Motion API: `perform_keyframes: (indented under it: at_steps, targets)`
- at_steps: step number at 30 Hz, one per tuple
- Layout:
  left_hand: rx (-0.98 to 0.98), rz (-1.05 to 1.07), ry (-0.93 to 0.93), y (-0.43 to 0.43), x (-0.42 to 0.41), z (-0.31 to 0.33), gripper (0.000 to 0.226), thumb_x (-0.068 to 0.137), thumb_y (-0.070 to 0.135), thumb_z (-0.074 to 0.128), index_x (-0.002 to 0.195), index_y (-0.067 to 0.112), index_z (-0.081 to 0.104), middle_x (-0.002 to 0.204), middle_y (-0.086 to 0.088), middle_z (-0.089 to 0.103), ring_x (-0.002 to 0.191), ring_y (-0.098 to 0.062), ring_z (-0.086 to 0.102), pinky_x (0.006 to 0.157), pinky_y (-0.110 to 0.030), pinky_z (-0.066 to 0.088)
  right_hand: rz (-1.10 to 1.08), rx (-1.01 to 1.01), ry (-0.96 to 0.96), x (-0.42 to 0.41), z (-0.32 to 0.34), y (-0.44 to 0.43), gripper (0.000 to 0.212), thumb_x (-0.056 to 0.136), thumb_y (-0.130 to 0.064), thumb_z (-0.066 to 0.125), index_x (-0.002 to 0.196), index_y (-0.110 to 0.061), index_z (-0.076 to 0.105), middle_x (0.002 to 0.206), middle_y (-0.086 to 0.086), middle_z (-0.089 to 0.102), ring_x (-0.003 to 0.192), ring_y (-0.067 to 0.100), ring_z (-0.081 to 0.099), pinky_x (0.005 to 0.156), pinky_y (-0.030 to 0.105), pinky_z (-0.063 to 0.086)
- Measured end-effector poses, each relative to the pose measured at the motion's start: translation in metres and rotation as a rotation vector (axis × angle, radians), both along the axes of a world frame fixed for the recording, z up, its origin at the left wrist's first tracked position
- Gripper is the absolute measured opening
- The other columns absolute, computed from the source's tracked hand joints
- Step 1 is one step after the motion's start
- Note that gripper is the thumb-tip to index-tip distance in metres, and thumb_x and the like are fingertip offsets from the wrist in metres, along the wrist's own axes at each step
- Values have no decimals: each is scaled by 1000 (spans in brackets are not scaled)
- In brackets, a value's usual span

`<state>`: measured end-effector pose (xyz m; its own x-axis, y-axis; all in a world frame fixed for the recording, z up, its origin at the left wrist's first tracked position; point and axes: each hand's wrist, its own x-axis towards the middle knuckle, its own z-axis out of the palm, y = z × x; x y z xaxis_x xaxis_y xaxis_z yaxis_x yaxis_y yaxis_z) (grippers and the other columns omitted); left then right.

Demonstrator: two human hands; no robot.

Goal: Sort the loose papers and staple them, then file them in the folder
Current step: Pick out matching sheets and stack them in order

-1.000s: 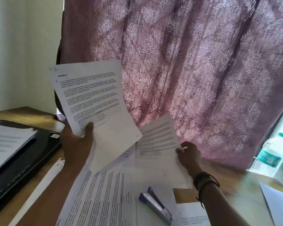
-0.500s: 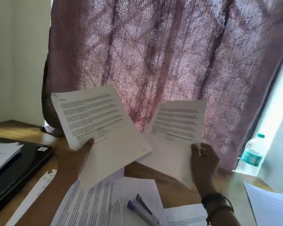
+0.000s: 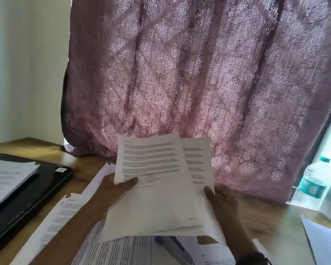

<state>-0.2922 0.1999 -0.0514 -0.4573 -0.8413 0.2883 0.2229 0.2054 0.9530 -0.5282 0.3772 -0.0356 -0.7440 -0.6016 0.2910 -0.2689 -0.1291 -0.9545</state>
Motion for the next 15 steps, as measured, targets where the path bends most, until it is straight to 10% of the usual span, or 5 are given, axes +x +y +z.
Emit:
perform_keyframes:
  at_steps: [7,10,15]
  targets:
    - [-42,14,-64,11,-16,-4,22,83,15,71,102,24,68,96,16,72,94,-3,68,72,-12,52,391,-43,-179,19,0,1,46,102,-37,39,102,-7,73,95,17,74,79,22,71,64,29,57]
    - [-62,104,17,15,-20,-3,19,83,17,72,97,29,67,91,21,73,90,0,68,73,-15,54,463,15,-88,15,-3,1,48,89,-52,60,113,-12,70,109,12,73,100,28,69,87,45,55]
    - [-62,139,76,18,-24,2,19,82,23,71,99,30,66,95,12,73,88,-3,70,74,-20,55,387,78,21,11,-10,1,28,84,-7,71,112,-11,67,106,7,74,98,26,71,83,41,58]
